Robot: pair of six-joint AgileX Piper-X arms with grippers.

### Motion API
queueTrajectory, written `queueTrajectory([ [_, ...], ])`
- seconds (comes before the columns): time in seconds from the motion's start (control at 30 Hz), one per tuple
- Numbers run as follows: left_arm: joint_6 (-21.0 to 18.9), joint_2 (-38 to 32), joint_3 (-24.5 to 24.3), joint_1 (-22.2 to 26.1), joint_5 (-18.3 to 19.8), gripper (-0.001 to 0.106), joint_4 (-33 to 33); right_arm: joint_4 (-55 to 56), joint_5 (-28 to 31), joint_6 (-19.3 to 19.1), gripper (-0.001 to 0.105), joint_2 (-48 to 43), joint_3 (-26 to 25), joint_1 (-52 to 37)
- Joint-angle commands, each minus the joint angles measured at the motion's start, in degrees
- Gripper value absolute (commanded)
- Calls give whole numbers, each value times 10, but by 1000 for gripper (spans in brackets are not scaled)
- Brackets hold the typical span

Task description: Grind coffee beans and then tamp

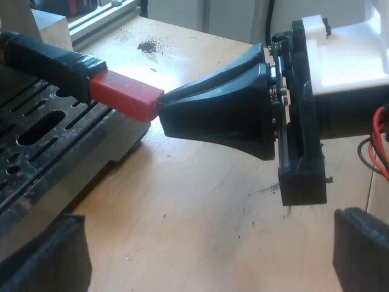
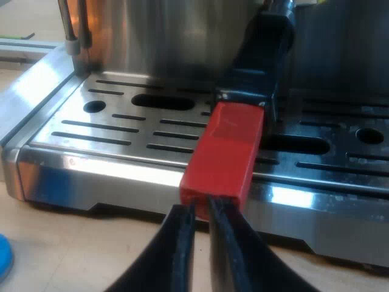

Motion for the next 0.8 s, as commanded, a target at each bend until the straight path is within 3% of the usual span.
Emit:
queueTrajectory([
  [0.03,-14,2,-1,-3,4,82,-17,-14,71,-5,12,1,-3,-20],
  [0.13,-15,2,-1,-3,4,82,-17,-37,116,-47,12,1,-3,-20],
  [0.23,-15,2,-1,-3,4,82,-17,-54,119,-68,12,1,-3,-20],
  [0.8,-16,2,-1,-3,4,82,-21,-58,85,-69,12,1,-3,14],
])
